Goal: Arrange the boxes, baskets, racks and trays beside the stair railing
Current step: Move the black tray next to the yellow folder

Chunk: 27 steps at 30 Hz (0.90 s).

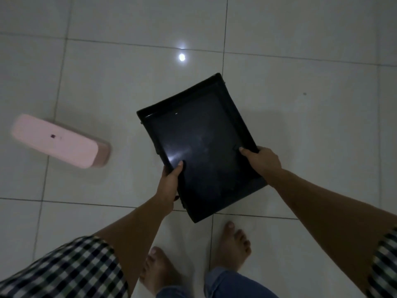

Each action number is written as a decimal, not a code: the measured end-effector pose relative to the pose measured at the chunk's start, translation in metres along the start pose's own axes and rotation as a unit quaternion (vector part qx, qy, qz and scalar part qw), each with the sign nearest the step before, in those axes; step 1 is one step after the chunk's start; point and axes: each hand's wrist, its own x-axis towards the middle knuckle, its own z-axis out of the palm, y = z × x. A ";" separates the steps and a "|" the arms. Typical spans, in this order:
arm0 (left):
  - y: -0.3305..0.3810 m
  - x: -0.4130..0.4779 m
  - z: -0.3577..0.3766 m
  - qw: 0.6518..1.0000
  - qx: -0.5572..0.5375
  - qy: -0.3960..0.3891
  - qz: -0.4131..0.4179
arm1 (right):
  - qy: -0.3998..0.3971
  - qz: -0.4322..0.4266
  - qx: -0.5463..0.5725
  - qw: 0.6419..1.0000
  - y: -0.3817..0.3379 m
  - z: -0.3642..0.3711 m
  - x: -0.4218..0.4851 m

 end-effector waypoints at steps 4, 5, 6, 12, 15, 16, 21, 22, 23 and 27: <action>-0.008 0.005 0.005 0.996 -0.079 -0.026 0.006 | -0.177 0.106 0.257 0.944 -0.006 -0.016 0.008; -0.011 0.007 0.006 0.994 -0.099 -0.042 0.007 | -0.232 0.108 0.263 0.930 -0.006 -0.020 0.011; -0.014 0.009 0.006 0.992 -0.116 -0.054 0.006 | -0.265 0.104 0.260 0.923 -0.005 -0.022 0.013; -0.014 0.007 0.000 0.983 -0.168 -0.078 0.001 | -0.237 0.086 0.289 0.924 0.002 -0.016 0.011; -0.003 -0.015 -0.013 0.982 -0.172 -0.082 0.003 | -0.230 0.072 0.300 0.923 -0.004 -0.024 -0.015; 0.004 -0.029 -0.018 0.982 -0.171 -0.079 0.003 | -0.229 0.068 0.300 0.924 -0.010 -0.030 -0.028; 0.060 -0.140 -0.047 0.982 -0.176 -0.067 0.012 | -0.229 0.057 0.290 0.928 -0.066 -0.076 -0.122; 0.075 -0.167 -0.055 0.983 -0.174 -0.060 0.020 | -0.229 0.055 0.295 0.926 -0.081 -0.087 -0.147; 0.089 -0.194 -0.064 0.984 -0.172 -0.047 0.028 | -0.228 0.052 0.300 0.925 -0.096 -0.098 -0.172; 0.141 -0.311 -0.104 0.988 -0.135 -0.006 0.077 | -0.237 0.042 0.313 0.919 -0.151 -0.137 -0.278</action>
